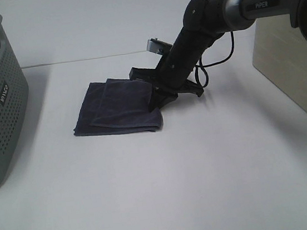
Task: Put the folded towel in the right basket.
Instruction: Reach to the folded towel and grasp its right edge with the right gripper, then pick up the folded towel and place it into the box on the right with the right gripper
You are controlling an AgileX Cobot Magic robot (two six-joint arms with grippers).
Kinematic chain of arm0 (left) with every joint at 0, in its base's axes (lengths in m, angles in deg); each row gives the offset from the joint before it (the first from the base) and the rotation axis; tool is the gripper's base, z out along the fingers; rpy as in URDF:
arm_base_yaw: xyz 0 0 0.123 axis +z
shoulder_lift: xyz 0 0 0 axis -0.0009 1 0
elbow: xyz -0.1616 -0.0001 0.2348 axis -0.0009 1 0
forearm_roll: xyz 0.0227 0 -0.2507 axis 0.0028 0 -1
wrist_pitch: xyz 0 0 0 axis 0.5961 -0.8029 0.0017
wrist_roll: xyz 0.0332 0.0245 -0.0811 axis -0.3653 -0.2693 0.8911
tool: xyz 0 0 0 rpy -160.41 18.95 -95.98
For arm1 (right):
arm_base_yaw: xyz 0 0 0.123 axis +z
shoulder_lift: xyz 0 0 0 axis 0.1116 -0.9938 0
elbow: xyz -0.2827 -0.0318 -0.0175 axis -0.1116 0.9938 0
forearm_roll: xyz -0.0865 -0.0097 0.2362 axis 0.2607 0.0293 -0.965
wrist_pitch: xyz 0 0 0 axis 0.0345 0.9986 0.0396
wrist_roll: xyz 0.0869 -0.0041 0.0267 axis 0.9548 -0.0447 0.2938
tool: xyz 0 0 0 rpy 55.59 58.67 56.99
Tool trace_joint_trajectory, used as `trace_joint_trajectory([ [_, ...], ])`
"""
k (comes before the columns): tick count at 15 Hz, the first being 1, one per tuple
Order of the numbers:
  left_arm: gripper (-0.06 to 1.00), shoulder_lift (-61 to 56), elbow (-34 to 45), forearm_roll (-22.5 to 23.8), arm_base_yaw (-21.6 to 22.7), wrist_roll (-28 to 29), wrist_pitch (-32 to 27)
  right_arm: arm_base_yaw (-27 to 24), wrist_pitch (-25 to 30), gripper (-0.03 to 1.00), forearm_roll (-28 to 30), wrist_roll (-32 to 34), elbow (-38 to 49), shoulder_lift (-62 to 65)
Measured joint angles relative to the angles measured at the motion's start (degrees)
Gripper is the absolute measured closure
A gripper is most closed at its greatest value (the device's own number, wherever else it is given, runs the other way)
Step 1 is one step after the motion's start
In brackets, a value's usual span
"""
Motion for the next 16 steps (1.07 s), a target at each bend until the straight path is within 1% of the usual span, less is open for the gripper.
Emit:
trace_joint_trajectory([
  [2, -0.04, 0.0, 0.0, 0.0, 0.0, 0.0, 0.0, 0.0, 1.9, 0.94, 1.1, 0.0, -1.7, 0.0],
  [4, -0.04, 0.0, 0.0, 0.1, 0.0, 0.0, 0.0, 0.1, 5.5, 0.94, 4.0, 0.0, -5.0, 0.4],
  [8, -0.04, 0.0, 0.0, 0.1, 0.0, 0.0, 0.0, 0.1, 13.1, 0.94, 5.7, 0.0, -15.1, 6.9],
  [11, -0.04, 0.0, 0.0, 0.1, 0.0, 0.0, 0.0, 0.1, 19.9, 0.94, 11.1, 0.0, -17.5, 11.4],
  [13, -0.04, 0.0, 0.0, 0.1, 0.0, 0.0, 0.0, -0.2, 20.6, 0.94, 16.2, 0.0, -17.6, 16.2],
  [16, -0.04, 0.0, 0.0, 0.1, 0.0, 0.0, 0.0, -3.6, 20.7, 0.94, 18.9, 0.0, -18.4, 23.9],
])
